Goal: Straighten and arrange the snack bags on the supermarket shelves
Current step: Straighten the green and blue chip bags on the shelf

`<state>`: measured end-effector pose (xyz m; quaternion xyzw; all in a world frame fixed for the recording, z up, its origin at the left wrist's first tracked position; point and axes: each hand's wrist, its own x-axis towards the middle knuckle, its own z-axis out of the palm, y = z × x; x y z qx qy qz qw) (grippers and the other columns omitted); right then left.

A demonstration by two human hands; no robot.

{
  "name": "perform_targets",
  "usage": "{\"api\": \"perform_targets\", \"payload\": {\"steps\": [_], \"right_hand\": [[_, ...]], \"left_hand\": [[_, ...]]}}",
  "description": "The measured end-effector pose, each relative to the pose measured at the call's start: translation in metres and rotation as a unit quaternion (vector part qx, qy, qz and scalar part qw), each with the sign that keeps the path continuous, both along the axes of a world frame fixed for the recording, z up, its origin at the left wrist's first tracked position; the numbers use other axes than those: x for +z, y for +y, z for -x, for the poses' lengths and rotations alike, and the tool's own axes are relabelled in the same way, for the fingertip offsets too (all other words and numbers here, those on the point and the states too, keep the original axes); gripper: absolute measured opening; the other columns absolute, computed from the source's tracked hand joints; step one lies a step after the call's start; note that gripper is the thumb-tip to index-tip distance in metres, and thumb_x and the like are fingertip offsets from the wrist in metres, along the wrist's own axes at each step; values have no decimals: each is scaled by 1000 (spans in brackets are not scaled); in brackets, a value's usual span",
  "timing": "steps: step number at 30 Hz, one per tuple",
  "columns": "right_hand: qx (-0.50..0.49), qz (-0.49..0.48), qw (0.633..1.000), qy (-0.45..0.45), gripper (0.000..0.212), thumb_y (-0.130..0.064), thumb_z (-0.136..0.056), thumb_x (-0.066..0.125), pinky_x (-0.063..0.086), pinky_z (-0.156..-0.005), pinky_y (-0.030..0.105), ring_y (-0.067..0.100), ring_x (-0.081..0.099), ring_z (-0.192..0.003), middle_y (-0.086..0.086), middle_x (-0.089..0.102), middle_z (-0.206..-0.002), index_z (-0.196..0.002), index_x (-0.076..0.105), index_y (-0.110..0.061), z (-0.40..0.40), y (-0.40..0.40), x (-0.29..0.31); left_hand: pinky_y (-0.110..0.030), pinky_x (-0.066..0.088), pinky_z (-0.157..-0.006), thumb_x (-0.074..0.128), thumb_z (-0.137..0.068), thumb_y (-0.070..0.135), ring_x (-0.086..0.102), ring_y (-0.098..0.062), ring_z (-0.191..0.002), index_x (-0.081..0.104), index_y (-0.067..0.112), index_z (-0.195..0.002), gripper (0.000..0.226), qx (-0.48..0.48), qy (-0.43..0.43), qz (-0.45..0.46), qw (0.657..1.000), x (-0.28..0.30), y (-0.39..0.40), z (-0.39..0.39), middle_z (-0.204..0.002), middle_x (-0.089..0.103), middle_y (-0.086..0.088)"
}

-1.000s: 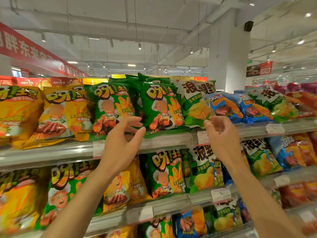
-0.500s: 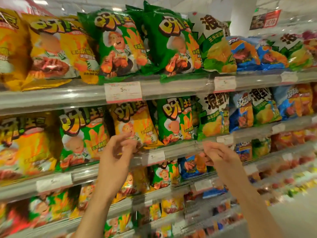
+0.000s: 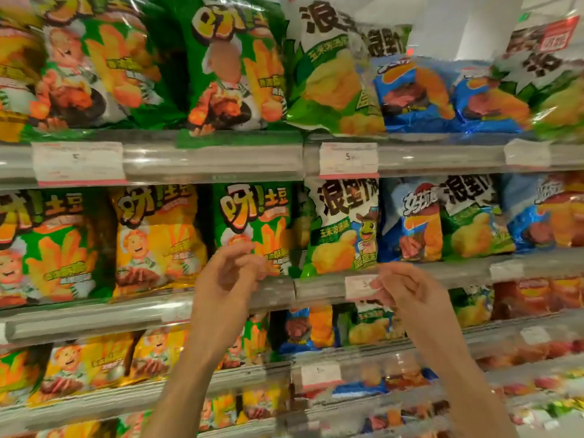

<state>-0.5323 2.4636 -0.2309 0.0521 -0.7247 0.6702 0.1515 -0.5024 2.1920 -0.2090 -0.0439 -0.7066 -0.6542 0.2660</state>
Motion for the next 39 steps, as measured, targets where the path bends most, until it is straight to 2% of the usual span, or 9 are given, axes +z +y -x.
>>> {"api": "perform_targets", "payload": {"steps": [4, 8, 13, 17, 19, 21, 32, 36, 39], "right_hand": [[36, -16, 999, 15, 9, -29, -99, 64, 60, -77, 28, 15, 74, -87, 0, 78, -92, -100, 74, -31, 26, 59, 11], [62, -25, 997, 30, 9, -33, -95, 65, 59, -76, 27, 13, 74, -90, -3, 78, -93, -95, 74, -35, 47, 93, 20], [73, -32, 995, 55, 11, -40, -90, 65, 56, -73, 17, 10, 74, -83, -4, 78, -90, -96, 74, -39, 63, 118, 32], [51, -54, 996, 46, 10, -27, -98, 64, 59, -77, 19, 10, 74, -87, -6, 78, -91, -106, 71, -25, 69, 130, 42], [46, -67, 996, 40, 11, -26, -100, 63, 59, -77, 19, 6, 74, -88, -10, 78, -93, -108, 70, -24, 66, 135, 49], [33, -73, 996, 47, 11, -24, -100, 63, 58, -76, 16, 4, 73, -88, -12, 77, -94, -108, 70, -24, 64, 142, 54], [4, -96, 991, 88, 10, -24, -100, 63, 58, -73, 24, 6, 73, -84, -12, 77, -89, -103, 71, -30, 71, 175, 67], [25, -96, 989, 112, 10, -25, -100, 64, 57, -78, 27, 5, 73, -83, -12, 77, -90, -104, 72, -27, 84, 191, 82], [32, -86, 987, 134, 9, -24, -100, 64, 60, -77, 27, 5, 73, -82, -10, 78, -89, -102, 72, -28, 91, 211, 97]], "left_hand": [[-33, 61, -82, 66, -98, 19, 73, -9, -90, 69, 24, -112, 15, 27, -3, 13, 1000, 5, 67, 16, -95, 76, 4], [-47, 57, -90, 70, -94, 41, 73, -12, -96, 69, 36, -112, 19, 50, 12, 27, 998, 12, 106, 27, -101, 76, 8], [-46, 58, -90, 64, -81, 57, 73, -11, -95, 69, 43, -107, 30, 65, 27, 23, 997, 28, 127, 33, -100, 77, 8], [-35, 57, -83, 71, -86, 47, 73, -9, -92, 70, 42, -106, 21, 64, 39, 28, 997, 43, 131, 37, -98, 76, 9], [-34, 57, -82, 72, -93, 33, 73, -9, -91, 70, 37, -109, 16, 65, 40, 20, 997, 46, 132, 39, -99, 76, 10], [-31, 58, -80, 70, -92, 30, 73, -8, -91, 70, 33, -110, 18, 62, 43, 16, 997, 48, 133, 42, -99, 76, 10], [-20, 58, -72, 67, -79, 46, 74, -10, -89, 71, 34, -104, 29, 67, 76, 28, 994, 59, 166, 47, -98, 77, 9], [-35, 60, -82, 69, -90, 34, 73, -9, -91, 70, 31, -107, 17, 107, 81, 49, 990, 65, 190, 51, -99, 76, 11], [-34, 61, -79, 69, -93, 27, 73, -9, -91, 70, 32, -107, 15, 117, 91, 52, 988, 77, 213, 57, -97, 76, 10]]}}
